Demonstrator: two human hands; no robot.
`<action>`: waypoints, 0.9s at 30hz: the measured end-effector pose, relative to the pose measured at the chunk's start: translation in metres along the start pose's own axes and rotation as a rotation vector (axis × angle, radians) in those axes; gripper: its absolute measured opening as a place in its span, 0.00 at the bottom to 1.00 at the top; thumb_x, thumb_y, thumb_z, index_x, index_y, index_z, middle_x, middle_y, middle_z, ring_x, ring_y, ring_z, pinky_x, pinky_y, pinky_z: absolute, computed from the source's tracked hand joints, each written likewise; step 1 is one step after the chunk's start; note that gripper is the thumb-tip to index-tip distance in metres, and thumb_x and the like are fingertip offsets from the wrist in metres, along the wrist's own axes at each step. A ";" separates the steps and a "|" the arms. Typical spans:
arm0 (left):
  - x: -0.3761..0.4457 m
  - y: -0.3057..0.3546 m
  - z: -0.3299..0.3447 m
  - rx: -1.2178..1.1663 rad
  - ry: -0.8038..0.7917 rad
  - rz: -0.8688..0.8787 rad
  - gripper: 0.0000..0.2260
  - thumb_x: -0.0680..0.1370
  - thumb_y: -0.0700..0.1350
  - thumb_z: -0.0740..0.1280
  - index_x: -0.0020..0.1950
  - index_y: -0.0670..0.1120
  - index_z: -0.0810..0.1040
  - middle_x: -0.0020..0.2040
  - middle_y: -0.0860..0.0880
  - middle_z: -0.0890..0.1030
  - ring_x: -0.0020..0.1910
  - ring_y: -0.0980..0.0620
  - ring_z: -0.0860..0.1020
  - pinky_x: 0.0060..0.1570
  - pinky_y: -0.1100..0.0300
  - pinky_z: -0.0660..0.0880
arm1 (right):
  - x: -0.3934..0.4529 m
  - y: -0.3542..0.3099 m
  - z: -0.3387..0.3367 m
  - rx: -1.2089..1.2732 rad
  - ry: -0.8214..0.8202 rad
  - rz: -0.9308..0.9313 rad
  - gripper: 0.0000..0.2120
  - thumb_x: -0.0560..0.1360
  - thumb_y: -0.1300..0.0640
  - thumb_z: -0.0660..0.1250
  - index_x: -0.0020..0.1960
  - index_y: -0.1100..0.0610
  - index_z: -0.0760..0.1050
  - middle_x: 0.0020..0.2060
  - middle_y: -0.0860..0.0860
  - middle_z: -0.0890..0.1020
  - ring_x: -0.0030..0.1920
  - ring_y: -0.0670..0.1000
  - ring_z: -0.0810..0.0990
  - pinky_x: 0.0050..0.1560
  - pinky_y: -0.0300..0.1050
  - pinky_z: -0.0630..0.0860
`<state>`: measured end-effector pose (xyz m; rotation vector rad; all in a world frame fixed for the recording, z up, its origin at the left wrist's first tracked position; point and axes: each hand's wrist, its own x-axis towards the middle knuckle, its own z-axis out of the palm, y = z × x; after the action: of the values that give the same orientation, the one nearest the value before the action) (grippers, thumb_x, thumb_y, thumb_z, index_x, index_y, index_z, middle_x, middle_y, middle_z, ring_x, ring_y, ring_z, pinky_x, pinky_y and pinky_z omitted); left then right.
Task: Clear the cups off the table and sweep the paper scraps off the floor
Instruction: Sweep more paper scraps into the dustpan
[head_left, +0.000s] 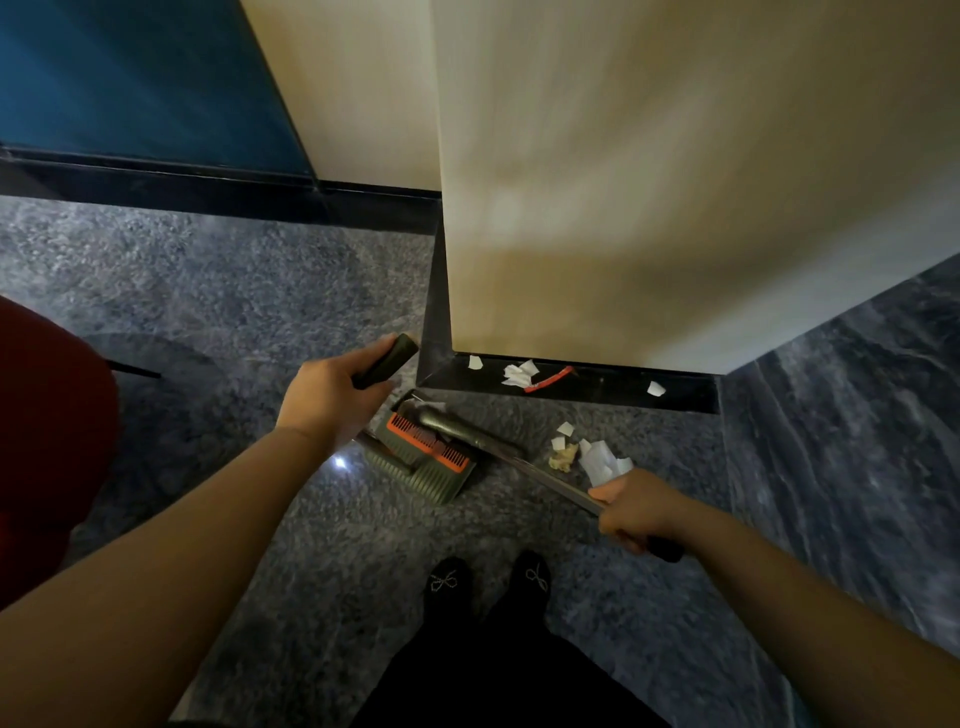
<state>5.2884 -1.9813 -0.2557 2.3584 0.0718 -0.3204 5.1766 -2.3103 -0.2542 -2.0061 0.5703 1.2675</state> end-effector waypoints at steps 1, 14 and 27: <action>-0.001 0.000 -0.001 -0.001 -0.002 -0.008 0.23 0.74 0.47 0.73 0.66 0.63 0.73 0.57 0.54 0.82 0.51 0.57 0.79 0.52 0.63 0.74 | -0.004 0.002 -0.002 -0.013 0.009 -0.001 0.11 0.67 0.70 0.63 0.40 0.54 0.73 0.28 0.58 0.77 0.24 0.51 0.73 0.25 0.39 0.70; -0.010 -0.001 -0.006 -0.011 0.012 0.005 0.24 0.73 0.45 0.74 0.66 0.62 0.74 0.60 0.55 0.80 0.56 0.58 0.78 0.56 0.65 0.72 | -0.019 0.002 -0.014 0.157 0.101 0.000 0.21 0.68 0.72 0.64 0.61 0.68 0.77 0.31 0.60 0.79 0.21 0.50 0.72 0.23 0.39 0.68; -0.003 0.013 0.000 -0.030 0.028 -0.017 0.23 0.74 0.47 0.73 0.65 0.63 0.74 0.56 0.55 0.82 0.51 0.59 0.79 0.53 0.64 0.74 | -0.008 0.002 -0.023 0.183 0.198 0.026 0.12 0.70 0.71 0.64 0.51 0.61 0.78 0.22 0.55 0.76 0.18 0.48 0.72 0.21 0.36 0.68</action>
<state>5.2876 -1.9903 -0.2460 2.3339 0.1094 -0.2926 5.1861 -2.3289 -0.2406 -1.9866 0.7803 0.9990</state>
